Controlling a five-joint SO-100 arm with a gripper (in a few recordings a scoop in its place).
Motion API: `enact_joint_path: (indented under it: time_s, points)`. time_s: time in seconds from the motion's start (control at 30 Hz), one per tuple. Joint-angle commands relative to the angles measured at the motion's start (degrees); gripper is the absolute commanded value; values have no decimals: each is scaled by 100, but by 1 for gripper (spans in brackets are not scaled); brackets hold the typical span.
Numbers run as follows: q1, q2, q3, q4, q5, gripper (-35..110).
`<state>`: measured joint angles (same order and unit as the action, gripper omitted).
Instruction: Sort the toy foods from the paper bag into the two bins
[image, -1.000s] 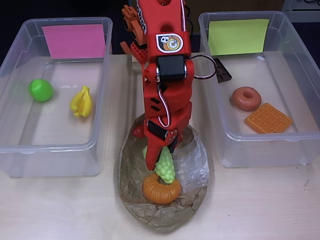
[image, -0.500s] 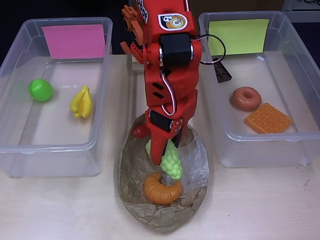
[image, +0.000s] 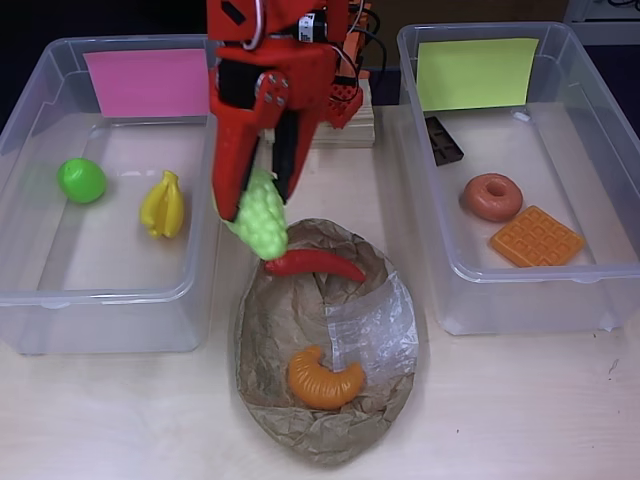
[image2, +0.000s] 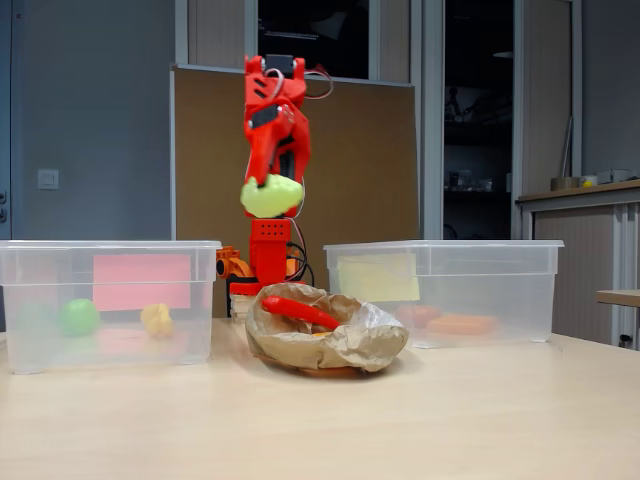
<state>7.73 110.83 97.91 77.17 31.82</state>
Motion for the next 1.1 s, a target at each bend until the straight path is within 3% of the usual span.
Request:
enact_joint_path:
  time_s: [0.0, 0.37, 0.6, 0.83, 0.97, 1.07]
  points:
    - [844, 1134, 694, -26, -35, 20]
    - [2470, 2839, 2742, -756, 940, 20]
    - [2830, 3199, 3296, -932, 1274, 15]
    - [2821, 3234, 3401, -1072, 1292, 48]
    - [2707, 3138, 3340, -1037, 1230, 52]
    - [2628, 3120, 3313, -1055, 1239, 45]
